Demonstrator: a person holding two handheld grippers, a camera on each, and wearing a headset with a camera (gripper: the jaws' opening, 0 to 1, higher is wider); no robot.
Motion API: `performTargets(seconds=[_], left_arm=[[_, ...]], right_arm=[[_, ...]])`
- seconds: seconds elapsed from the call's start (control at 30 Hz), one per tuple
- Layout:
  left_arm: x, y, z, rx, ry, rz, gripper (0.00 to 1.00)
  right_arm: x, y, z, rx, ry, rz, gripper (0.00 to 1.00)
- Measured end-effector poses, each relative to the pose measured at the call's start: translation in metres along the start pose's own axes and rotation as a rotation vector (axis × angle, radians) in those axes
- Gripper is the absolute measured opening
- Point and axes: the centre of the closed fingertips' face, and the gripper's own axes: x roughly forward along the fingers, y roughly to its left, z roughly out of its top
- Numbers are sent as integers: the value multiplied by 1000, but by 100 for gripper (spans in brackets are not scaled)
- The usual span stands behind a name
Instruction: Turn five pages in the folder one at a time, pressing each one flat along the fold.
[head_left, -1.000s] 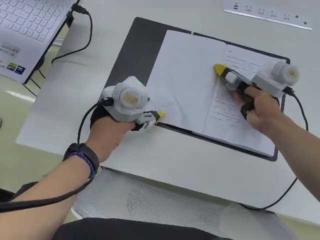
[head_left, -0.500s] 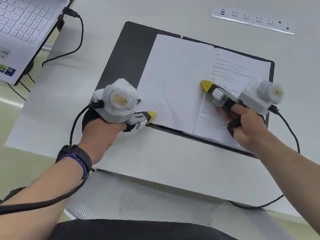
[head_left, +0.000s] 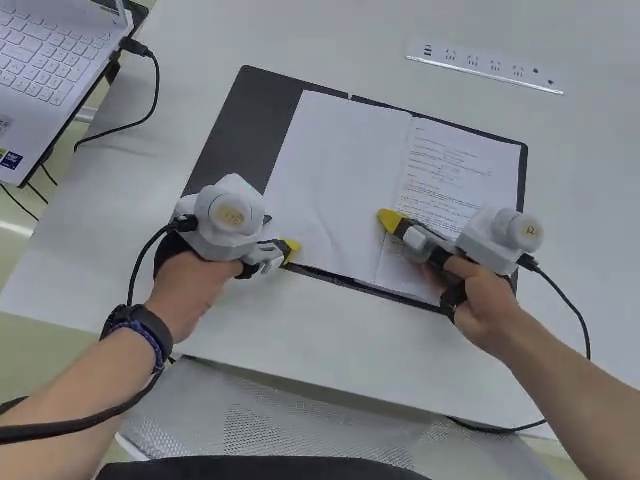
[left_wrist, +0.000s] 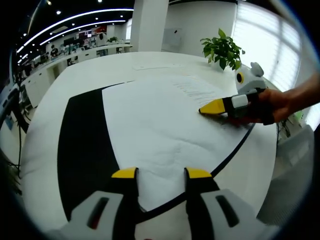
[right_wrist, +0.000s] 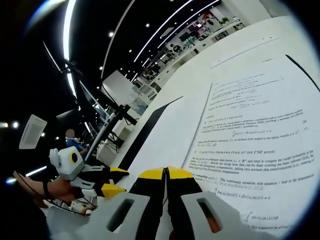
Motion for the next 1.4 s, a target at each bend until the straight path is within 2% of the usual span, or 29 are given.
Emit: performTargets(seconds=[0.23,0.37,0.83,1.4], left_arm=[[0,0,0,-3,-3,-6,36],[0,0,0,-2,-1,-7,36],[0,-3,0,-12,-6,-4,39],[-1,-2,-1,-27,-13,-5,39]], right_arm=[[-9,9,-18,-2,29,13,0],[-13,6,-25,-2,41,22,0],[-30,12,-54,12,71,38,0],[-38,16,-65,17,90,36,0]])
